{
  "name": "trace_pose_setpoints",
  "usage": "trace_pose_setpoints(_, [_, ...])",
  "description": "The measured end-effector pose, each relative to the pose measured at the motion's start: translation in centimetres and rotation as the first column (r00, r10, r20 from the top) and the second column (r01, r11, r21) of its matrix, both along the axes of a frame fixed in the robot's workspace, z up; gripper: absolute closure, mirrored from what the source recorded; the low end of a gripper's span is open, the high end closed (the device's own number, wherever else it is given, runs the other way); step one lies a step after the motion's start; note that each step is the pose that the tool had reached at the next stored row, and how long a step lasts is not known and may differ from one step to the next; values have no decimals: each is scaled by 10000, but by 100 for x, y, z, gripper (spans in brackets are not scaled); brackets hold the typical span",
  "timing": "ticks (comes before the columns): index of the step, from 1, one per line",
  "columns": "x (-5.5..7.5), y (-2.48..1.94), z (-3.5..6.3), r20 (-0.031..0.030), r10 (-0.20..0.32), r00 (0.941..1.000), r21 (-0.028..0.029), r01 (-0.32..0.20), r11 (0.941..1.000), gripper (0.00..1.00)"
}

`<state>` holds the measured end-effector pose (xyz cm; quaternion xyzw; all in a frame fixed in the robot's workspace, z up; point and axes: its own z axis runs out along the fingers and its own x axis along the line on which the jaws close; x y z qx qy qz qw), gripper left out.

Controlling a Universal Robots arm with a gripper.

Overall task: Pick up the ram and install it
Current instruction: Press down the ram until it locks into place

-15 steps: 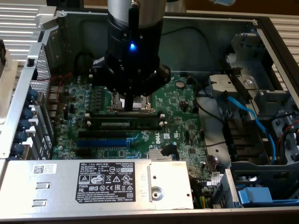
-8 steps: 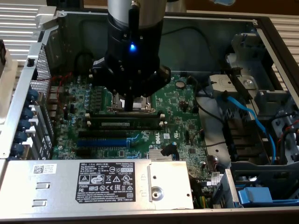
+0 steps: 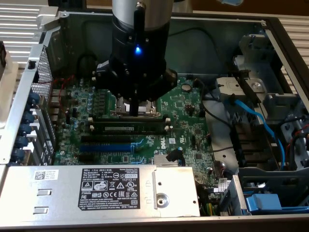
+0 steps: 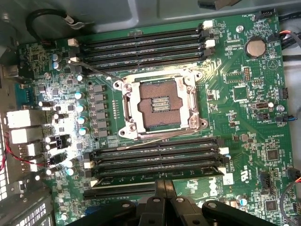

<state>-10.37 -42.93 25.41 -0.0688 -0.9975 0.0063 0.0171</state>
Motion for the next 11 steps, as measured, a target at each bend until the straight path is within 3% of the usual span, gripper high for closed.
trace_pose_setpoints(11, [38, -6, 0, 0, 0, 10000, 0, 0, 10000, 90])
